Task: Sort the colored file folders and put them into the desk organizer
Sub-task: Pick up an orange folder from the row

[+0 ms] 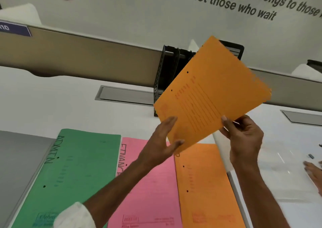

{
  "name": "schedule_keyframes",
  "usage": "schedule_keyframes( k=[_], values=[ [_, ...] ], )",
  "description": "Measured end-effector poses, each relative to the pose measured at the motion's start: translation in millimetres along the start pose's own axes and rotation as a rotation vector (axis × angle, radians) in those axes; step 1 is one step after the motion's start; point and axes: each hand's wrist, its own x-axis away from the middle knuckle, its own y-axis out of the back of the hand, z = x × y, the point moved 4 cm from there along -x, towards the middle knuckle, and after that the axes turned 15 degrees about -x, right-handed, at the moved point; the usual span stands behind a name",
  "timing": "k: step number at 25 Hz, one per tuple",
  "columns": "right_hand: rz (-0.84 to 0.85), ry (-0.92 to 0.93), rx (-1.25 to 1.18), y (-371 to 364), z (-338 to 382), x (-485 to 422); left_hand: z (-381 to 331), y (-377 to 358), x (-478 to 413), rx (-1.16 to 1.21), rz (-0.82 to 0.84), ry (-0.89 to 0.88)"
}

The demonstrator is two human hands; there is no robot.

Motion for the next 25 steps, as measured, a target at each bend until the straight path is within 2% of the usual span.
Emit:
schedule_keyframes(
  k=[3,9,19,25],
  values=[
    [-0.073,0.117,-0.075,-40,-1,-35,-26,-14,-42,-0.105,-0.02,-0.177],
    [-0.02,0.247,-0.04,-97,-23,-100,-4,-2,-158,-0.283,-0.209,-0.163],
    [0.146,0.215,0.086,-131,-99,-178,82,-44,-245,-0.279,-0.183,-0.06],
    [0.195,0.125,0.204,-149,-146,-203,108,-65,-244,-0.29,-0.099,0.024]
  ],
)
